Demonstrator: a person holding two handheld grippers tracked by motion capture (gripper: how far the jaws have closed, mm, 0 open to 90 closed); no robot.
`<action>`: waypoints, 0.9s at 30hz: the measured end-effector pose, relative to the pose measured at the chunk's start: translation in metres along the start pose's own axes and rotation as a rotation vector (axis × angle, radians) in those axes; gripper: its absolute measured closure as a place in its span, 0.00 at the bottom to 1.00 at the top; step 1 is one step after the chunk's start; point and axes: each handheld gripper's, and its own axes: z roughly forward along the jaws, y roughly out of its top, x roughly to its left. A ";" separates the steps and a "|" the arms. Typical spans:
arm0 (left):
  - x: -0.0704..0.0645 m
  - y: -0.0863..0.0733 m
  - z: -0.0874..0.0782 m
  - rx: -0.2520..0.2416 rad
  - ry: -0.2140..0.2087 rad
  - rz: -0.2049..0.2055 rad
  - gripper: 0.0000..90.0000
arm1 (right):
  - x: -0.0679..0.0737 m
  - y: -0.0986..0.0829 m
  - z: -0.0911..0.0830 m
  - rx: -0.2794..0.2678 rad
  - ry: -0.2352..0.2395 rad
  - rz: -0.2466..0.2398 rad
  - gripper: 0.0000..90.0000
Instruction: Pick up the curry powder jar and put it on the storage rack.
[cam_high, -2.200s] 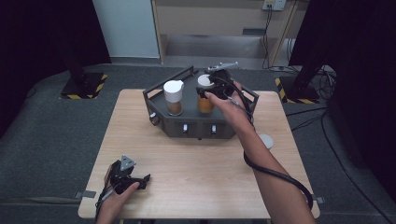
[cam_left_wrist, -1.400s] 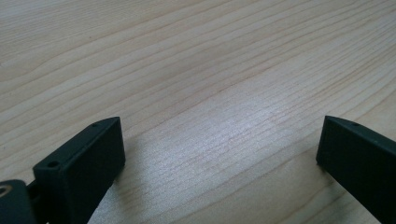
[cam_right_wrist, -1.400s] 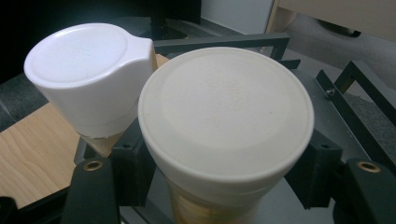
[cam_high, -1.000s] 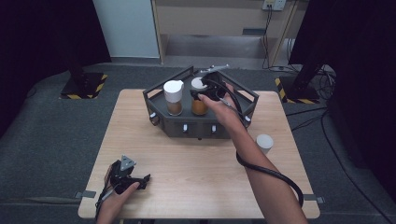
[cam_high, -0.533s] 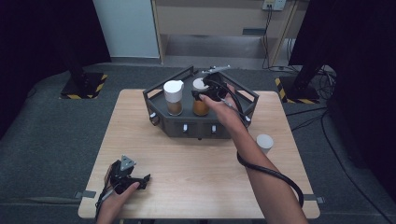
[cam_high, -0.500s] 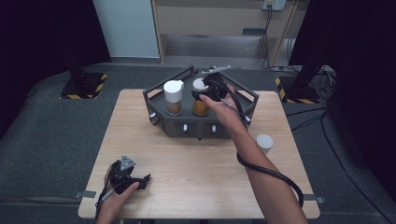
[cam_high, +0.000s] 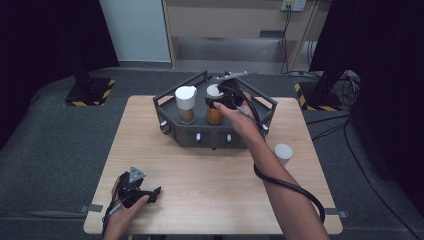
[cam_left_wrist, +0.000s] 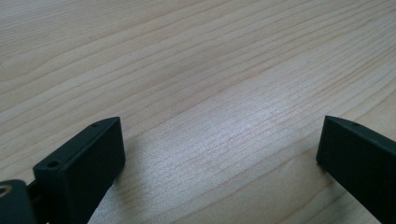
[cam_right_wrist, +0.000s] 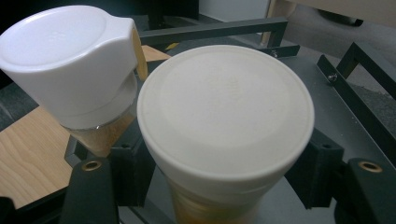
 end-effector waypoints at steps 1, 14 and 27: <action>0.000 0.000 0.000 0.000 0.000 0.000 0.00 | -0.001 0.000 0.000 -0.001 0.002 0.005 0.37; 0.000 0.000 0.000 -0.001 0.000 -0.001 0.00 | 0.003 -0.001 0.000 0.009 -0.013 -0.020 0.21; 0.000 0.000 0.000 -0.001 0.002 0.001 0.00 | 0.002 -0.013 -0.028 -0.021 -0.019 -0.042 0.11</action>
